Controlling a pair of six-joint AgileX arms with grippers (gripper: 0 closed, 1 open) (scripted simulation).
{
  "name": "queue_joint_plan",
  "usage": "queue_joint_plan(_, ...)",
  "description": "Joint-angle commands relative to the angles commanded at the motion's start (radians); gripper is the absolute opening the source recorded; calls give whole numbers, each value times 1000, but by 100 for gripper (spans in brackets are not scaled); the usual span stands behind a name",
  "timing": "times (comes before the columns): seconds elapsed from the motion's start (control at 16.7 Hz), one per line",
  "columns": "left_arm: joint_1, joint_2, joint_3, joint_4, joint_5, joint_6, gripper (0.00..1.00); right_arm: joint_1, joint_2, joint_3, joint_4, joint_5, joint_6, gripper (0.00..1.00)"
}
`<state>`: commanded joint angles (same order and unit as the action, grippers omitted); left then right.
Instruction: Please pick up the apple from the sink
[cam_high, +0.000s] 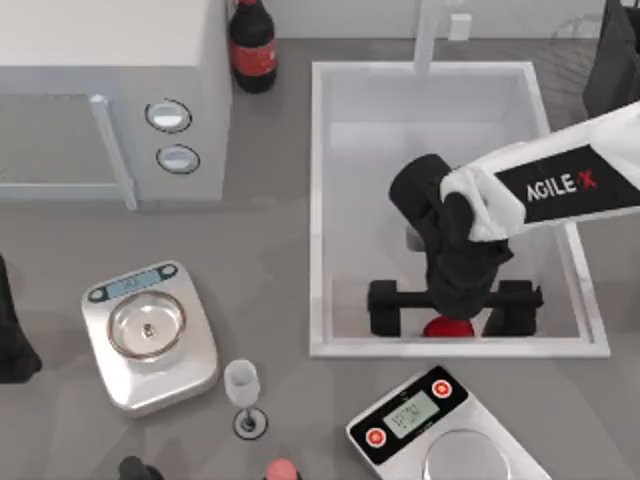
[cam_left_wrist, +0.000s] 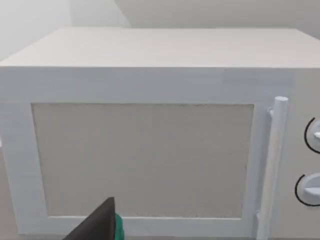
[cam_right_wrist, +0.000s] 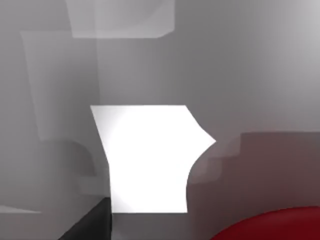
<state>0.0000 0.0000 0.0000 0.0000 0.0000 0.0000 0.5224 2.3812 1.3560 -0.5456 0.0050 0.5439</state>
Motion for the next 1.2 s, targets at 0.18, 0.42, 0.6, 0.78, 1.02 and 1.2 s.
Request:
queue_joint_plan(0.18, 0, 0, 0, 0, 0, 0, 100, 0, 0, 0, 0, 0, 0, 47)
queue_joint_plan(0.42, 0, 0, 0, 0, 0, 0, 100, 0, 0, 0, 0, 0, 0, 17)
queue_joint_plan(0.6, 0, 0, 0, 0, 0, 0, 100, 0, 0, 0, 0, 0, 0, 0)
queue_joint_plan(0.78, 0, 0, 0, 0, 0, 0, 100, 0, 0, 0, 0, 0, 0, 0)
queue_joint_plan(1.02, 0, 0, 0, 0, 0, 0, 100, 0, 0, 0, 0, 0, 0, 0)
queue_joint_plan(1.2, 0, 0, 0, 0, 0, 0, 100, -1, -76, 30, -60, 25, -11, 0)
